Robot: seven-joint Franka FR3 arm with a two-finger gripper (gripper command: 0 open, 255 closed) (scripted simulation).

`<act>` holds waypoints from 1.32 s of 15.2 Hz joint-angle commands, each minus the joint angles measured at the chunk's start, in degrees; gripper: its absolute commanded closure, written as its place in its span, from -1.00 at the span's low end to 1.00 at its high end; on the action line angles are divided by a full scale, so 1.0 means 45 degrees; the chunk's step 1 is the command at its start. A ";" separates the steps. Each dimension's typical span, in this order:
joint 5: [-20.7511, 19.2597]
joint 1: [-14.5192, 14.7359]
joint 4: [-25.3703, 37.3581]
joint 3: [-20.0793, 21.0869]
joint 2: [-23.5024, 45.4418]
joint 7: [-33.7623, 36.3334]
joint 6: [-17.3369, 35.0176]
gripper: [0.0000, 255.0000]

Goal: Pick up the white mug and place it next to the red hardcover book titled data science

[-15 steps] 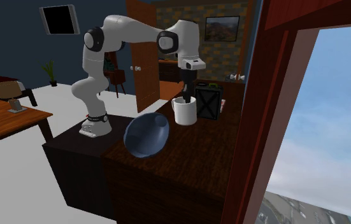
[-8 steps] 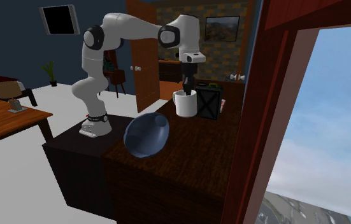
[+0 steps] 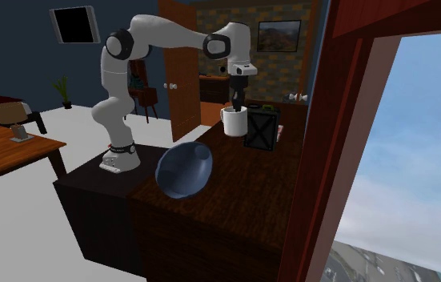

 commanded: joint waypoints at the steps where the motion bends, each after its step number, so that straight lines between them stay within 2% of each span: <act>1: -0.0095 0.0368 -0.0285 0.0210 -0.0254 0.0612 0.0047 1.00; 11: -0.0423 0.2083 -0.0234 0.1303 -0.0236 0.3469 0.0003 1.00; 20: -0.0777 0.3666 0.1284 0.2200 0.0845 0.5969 -0.0481 1.00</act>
